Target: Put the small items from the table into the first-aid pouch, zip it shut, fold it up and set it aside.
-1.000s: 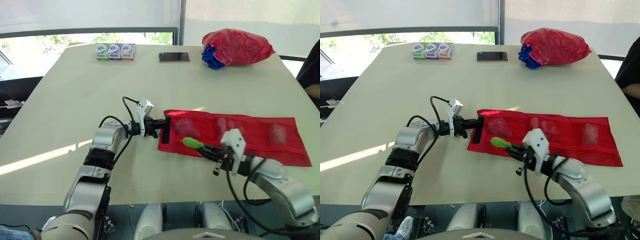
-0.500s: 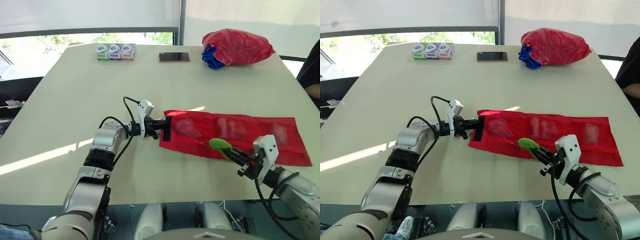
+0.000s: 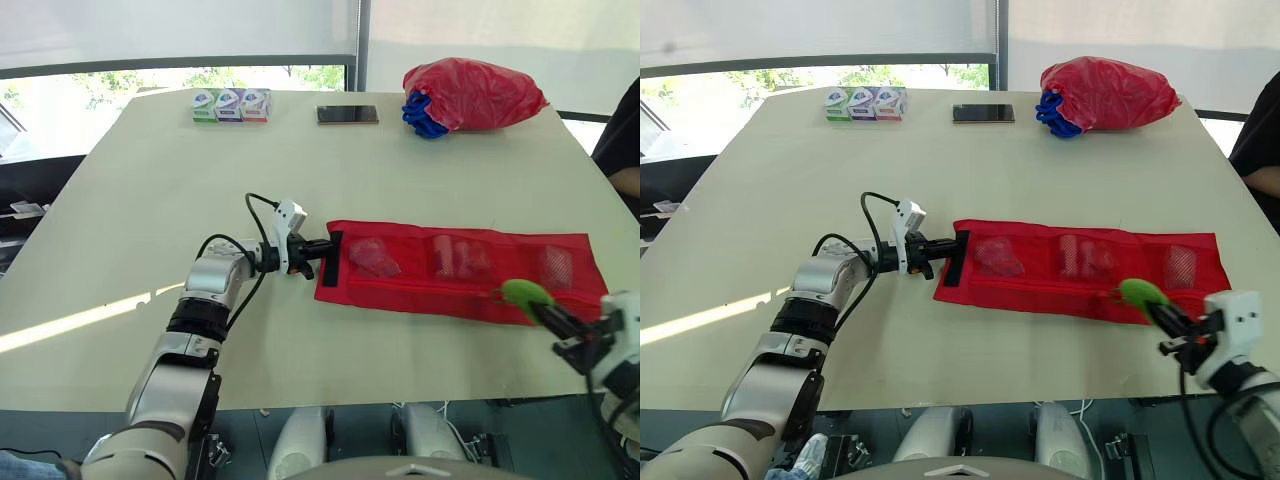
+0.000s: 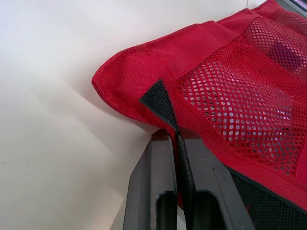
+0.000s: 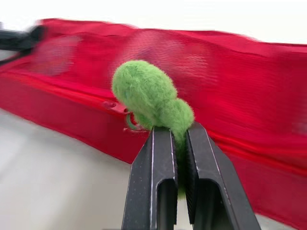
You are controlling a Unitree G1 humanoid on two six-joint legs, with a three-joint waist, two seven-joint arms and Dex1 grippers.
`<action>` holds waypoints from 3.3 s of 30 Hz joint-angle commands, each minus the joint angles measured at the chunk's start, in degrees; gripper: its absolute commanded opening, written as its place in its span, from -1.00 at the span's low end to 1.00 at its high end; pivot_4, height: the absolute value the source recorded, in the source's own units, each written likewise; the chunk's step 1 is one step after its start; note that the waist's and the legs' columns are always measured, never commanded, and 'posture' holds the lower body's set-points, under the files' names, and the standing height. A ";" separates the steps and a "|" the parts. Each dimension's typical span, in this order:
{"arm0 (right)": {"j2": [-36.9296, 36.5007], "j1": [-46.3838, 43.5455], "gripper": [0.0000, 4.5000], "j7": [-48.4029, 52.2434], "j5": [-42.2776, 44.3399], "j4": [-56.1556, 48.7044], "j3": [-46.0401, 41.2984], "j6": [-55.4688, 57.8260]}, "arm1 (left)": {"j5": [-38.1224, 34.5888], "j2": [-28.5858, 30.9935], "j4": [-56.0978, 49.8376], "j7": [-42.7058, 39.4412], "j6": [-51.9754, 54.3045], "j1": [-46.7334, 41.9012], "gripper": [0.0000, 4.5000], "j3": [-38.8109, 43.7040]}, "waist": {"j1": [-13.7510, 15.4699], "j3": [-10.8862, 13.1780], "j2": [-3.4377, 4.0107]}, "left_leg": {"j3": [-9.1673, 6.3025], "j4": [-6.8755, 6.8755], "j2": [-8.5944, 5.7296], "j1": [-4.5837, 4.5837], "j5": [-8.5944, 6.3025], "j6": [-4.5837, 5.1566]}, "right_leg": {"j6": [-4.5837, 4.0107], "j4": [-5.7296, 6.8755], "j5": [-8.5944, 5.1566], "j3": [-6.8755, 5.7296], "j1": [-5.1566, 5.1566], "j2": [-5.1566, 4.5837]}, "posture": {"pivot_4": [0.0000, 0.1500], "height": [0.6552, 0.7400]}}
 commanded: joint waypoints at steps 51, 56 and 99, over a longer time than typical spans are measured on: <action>-2.98 1.19 0.98 6.95 3.47 9.96 -9.63 -7.65 | 3.50 16.97 2.80 0.38 -3.06 4.17 -1.00 3.83 | -1.16 -0.27 0.48 | 0.37 -0.26 0.22 0.32 -0.01 0.00 | -0.01 -0.01 -0.01 0.38 0.03 0.11 | 1.00 1.00; -4.95 5.73 0.98 10.76 4.13 8.06 -8.81 -6.12 | 3.59 16.58 3.42 0.93 -3.44 3.91 -1.00 4.00 | -1.02 -0.27 0.46 | 0.37 -0.26 0.22 0.32 -0.01 0.01 | -0.02 -0.01 -0.01 0.37 0.04 0.09 | 1.00 1.00; 8.30 8.51 1.00 -4.43 -1.69 -0.07 8.53 -3.67 | -17.70 15.46 -38.77 -27.93 -6.93 1.59 0.97 2.18 | 1.11 -0.11 0.34 | 0.14 -0.05 0.18 -0.05 -0.03 0.05 | -0.03 -0.12 -0.02 0.11 -0.05 0.05 | 1.00 1.00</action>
